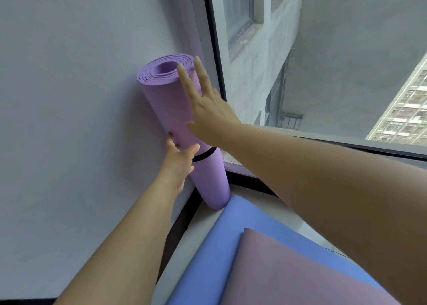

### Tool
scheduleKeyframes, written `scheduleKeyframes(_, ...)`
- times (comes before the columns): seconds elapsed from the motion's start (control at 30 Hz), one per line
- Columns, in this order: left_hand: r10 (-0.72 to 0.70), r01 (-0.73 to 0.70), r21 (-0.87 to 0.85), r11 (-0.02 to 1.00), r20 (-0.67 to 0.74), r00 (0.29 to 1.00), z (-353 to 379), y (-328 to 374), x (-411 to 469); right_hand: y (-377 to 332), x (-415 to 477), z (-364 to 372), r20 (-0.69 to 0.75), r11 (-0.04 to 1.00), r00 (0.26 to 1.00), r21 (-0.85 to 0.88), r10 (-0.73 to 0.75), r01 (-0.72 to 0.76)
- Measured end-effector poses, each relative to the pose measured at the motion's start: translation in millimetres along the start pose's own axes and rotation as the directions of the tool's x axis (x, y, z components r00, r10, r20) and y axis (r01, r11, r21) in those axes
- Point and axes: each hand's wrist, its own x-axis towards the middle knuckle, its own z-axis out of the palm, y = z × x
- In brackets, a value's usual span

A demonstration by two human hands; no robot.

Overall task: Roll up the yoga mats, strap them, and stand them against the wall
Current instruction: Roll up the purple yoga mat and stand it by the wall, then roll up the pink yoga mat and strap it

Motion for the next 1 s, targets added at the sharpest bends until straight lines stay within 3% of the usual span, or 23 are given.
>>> scheduleKeyframes(0.17,-0.017,0.017,0.019,1.0,0.014,1.0,2,1,-11,5,-27,9,0.058,0.997,0.998,0.072,0.025,-0.03)
scheduleKeyframes(0.4,-0.03,0.03,0.017,0.999,0.002,1.0,10,2,-31,20,-58,-3,0.259,0.999,0.965,-0.027,0.04,-0.034)
scheduleKeyframes(0.5,-0.058,0.06,0.058,0.997,-0.022,0.998,16,-7,-52,29,-88,-10,0.45,0.996,0.891,-0.08,0.061,-0.028)
scheduleKeyframes(0.6,-0.108,0.11,0.139,0.984,-0.026,0.994,26,-29,-85,39,-140,-21,0.669,0.991,0.736,-0.131,0.098,-0.013)
scheduleKeyframes(0.67,-0.131,0.136,0.173,0.975,-0.04,0.991,37,-49,-115,42,-181,-31,0.732,0.99,0.668,-0.119,0.135,-0.069)
scheduleKeyframes(0.8,-0.077,0.112,0.244,0.963,-0.146,0.986,55,-93,-193,43,-273,-49,0.743,0.973,0.644,-0.045,0.184,-0.225)
scheduleKeyframes(1.0,-0.173,0.228,0.299,0.927,-0.199,0.965,56,-167,-317,49,-396,-62,0.786,0.973,0.599,-0.017,0.155,-0.229)
